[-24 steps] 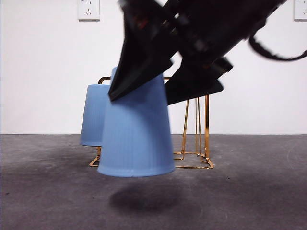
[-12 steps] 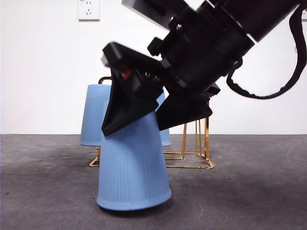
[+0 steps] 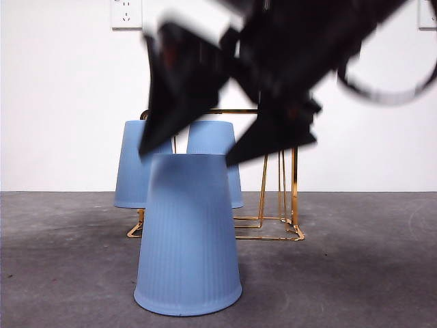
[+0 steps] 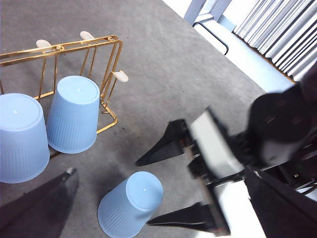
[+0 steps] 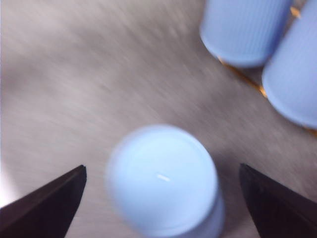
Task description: The left arm pick up the left cup on cup holder and place it on desk, then the right arm insert the right cup into the first cup, and then the left arm insert the mid cup into the first cup
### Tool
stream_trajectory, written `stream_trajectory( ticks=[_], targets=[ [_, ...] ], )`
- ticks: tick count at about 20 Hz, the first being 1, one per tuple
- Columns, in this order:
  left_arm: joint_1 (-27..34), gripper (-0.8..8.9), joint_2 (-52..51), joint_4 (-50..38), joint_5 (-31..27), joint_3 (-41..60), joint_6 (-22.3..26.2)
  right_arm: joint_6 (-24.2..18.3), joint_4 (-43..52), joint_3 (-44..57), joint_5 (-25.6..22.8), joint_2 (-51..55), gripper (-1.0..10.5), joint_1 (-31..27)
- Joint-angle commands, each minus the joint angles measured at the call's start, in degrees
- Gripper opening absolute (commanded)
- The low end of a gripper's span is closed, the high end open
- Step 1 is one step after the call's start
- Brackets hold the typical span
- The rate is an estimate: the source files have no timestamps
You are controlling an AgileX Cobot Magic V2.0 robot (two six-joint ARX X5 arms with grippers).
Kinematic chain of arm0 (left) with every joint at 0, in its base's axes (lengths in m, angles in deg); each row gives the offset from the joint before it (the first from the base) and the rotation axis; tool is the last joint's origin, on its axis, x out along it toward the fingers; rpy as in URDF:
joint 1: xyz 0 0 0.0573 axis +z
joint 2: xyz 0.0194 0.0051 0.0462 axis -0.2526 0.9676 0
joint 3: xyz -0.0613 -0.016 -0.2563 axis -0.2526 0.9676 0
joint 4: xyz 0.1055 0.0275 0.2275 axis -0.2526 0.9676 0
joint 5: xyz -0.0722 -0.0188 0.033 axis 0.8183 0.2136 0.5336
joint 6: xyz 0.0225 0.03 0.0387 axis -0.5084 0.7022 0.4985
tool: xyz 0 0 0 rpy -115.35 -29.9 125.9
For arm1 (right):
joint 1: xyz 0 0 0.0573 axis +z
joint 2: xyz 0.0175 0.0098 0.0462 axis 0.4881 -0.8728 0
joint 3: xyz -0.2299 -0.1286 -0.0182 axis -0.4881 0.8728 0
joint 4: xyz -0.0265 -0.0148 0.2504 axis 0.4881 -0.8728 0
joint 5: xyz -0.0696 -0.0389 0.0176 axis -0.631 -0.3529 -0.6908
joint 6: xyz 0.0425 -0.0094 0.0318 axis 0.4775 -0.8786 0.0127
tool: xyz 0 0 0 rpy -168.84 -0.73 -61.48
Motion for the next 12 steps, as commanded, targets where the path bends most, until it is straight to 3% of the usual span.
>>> stream_trajectory(
  ticks=[1,6,12],
  targets=[
    [-0.26,5.31,0.22,-0.42,0.44,-1.18,0.77,2.16,-10.27,-5.27,2.54,4.28,5.0,0.63],
    [-0.26,5.31,0.42,1.05,0.26,-1.16,3.15,3.96,-34.91,-17.73,2.40,14.32,5.0,0.63],
    [-0.26,5.29,0.46,2.56,-0.59,-1.16,5.29,2.56,-41.51,-23.15,0.24,24.48,4.9,0.57]
  ],
)
